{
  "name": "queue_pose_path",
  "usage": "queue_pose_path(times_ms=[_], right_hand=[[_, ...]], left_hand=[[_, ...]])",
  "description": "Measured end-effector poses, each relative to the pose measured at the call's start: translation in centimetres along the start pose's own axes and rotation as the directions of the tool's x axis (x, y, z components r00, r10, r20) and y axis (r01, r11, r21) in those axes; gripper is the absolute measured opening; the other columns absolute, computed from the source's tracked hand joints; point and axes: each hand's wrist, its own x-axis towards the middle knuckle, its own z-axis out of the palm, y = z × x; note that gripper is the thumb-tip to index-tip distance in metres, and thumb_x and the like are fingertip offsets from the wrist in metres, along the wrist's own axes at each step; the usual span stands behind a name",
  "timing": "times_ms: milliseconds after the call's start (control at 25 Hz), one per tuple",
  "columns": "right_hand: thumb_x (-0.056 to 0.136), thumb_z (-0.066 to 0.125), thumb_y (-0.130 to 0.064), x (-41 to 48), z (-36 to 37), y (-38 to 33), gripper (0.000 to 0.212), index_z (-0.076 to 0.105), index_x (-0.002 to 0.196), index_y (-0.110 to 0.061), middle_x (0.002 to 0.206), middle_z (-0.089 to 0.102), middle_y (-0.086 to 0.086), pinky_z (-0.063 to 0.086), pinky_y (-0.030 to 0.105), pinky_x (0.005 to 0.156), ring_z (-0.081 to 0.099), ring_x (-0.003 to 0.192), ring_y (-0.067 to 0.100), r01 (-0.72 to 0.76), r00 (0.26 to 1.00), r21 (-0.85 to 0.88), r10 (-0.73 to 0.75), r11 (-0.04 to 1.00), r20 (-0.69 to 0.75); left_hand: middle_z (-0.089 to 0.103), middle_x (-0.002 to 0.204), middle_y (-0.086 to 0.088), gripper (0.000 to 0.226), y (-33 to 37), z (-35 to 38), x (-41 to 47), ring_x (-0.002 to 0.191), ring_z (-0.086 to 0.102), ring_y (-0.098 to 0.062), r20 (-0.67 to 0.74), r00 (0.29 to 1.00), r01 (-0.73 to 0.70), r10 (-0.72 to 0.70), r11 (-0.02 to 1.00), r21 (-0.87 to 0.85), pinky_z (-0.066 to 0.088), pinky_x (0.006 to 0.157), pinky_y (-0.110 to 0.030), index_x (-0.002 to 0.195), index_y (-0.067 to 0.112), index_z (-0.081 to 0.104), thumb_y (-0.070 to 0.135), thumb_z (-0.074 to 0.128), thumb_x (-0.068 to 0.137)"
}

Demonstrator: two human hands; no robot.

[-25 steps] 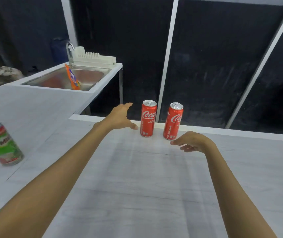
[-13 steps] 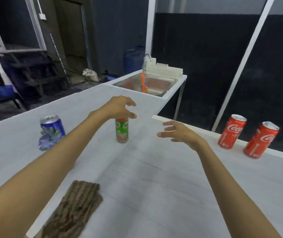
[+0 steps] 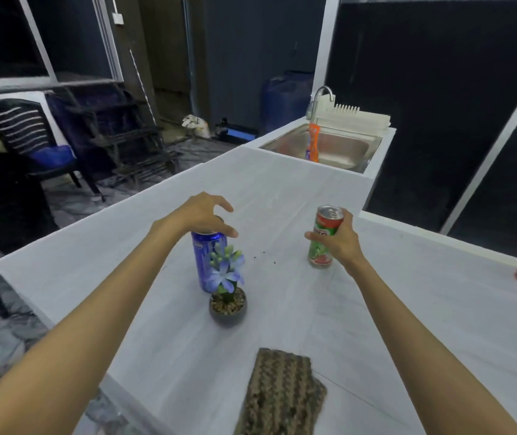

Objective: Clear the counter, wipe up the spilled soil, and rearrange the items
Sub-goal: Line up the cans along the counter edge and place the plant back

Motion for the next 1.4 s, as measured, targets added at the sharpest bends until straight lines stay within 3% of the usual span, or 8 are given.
queue_pose_path(times_ms=[120,280,400,560,800,960,1200,1400], right_hand=[[0.075,0.075,-0.01,0.4,1.4,0.4,0.079,0.026,0.137,-0.011,0.136,0.048,0.015,0.043,0.043,0.1,0.05,0.121,0.032,-0.008,0.993,0.02,0.01,1.0,-0.114],[0.076,0.074,-0.012,0.4,1.9,0.7,0.066,0.034,0.129,-0.006,0.133,0.05,0.016,0.045,0.044,0.098,0.053,0.119,0.033,-0.033,0.98,-0.028,0.027,0.999,-0.195],[0.075,0.075,-0.014,0.1,1.3,0.7,0.064,0.038,0.127,-0.006,0.13,0.053,0.015,0.047,0.045,0.098,0.054,0.116,0.033,-0.029,0.973,-0.044,0.018,0.999,-0.228],[0.076,0.075,-0.016,-0.8,-1.7,0.0,0.065,0.037,0.129,-0.006,0.13,0.054,0.015,0.047,0.045,0.099,0.055,0.116,0.032,-0.001,0.964,-0.048,-0.012,0.999,-0.264],[0.075,0.075,-0.016,-1.1,-10.2,-1.4,0.064,0.04,0.127,-0.006,0.126,0.055,0.014,0.047,0.043,0.095,0.057,0.114,0.029,0.044,0.925,-0.082,-0.072,0.996,-0.373],[0.075,0.076,-0.017,-0.9,-16.9,0.0,0.064,0.041,0.126,-0.006,0.126,0.056,0.013,0.049,0.045,0.096,0.057,0.115,0.03,0.029,0.901,-0.11,-0.074,0.993,-0.428],[0.077,0.074,-0.02,1.7,-25.6,4.4,0.065,0.037,0.129,-0.007,0.13,0.054,0.012,0.048,0.046,0.098,0.056,0.117,0.029,-0.062,0.862,-0.129,-0.012,0.99,-0.507],[0.078,0.073,-0.02,5.5,-28.2,8.3,0.064,0.037,0.129,-0.006,0.13,0.055,0.012,0.048,0.043,0.098,0.056,0.116,0.028,-0.094,0.888,-0.105,0.036,0.99,-0.459]], left_hand=[[0.052,0.113,0.003,0.053,-2.3,0.6,-0.4,0.106,0.053,-0.022,0.069,0.998,0.027,-0.009,0.967,-0.254,0.053,0.079,-0.037,0.11,0.028,0.054,0.036,0.08,0.065],[0.056,0.106,0.001,0.044,-3.6,2.2,-0.9,0.093,0.054,-0.019,-0.125,0.99,-0.112,0.069,0.921,-0.373,0.05,0.062,-0.024,0.097,0.029,0.057,0.018,0.082,0.062],[0.06,0.098,-0.001,0.033,-2.7,2.7,-0.7,0.085,0.054,-0.02,-0.195,0.978,-0.144,0.069,0.904,-0.402,0.047,0.058,-0.024,0.084,0.024,0.06,0.009,0.079,0.062],[0.058,0.095,-0.004,0.03,0.7,1.3,0.6,0.079,0.052,-0.02,-0.198,0.974,-0.175,0.107,0.914,-0.367,0.043,0.051,-0.022,0.084,0.02,0.059,0.006,0.077,0.064],[0.053,0.105,-0.002,0.033,11.8,0.7,2.7,0.093,0.052,-0.023,-0.182,0.944,-0.318,0.273,0.899,-0.3,0.047,0.069,-0.032,0.091,0.02,0.055,0.011,0.077,0.068],[0.051,0.107,-0.001,0.033,20.0,4.2,3.9,0.094,0.052,-0.023,-0.099,0.927,-0.371,0.361,0.852,-0.37,0.049,0.075,-0.034,0.093,0.018,0.054,0.01,0.076,0.07],[0.049,0.105,-0.001,0.034,29.5,12.0,7.9,0.095,0.052,-0.023,0.03,0.911,-0.357,0.411,0.824,-0.44,0.049,0.08,-0.036,0.096,0.016,0.054,0.01,0.075,0.07],[0.049,0.105,-0.001,0.034,33.6,18.0,12.0,0.094,0.049,-0.021,0.039,0.911,-0.363,0.411,0.842,-0.4,0.046,0.077,-0.031,0.1,0.014,0.055,0.008,0.073,0.072]])
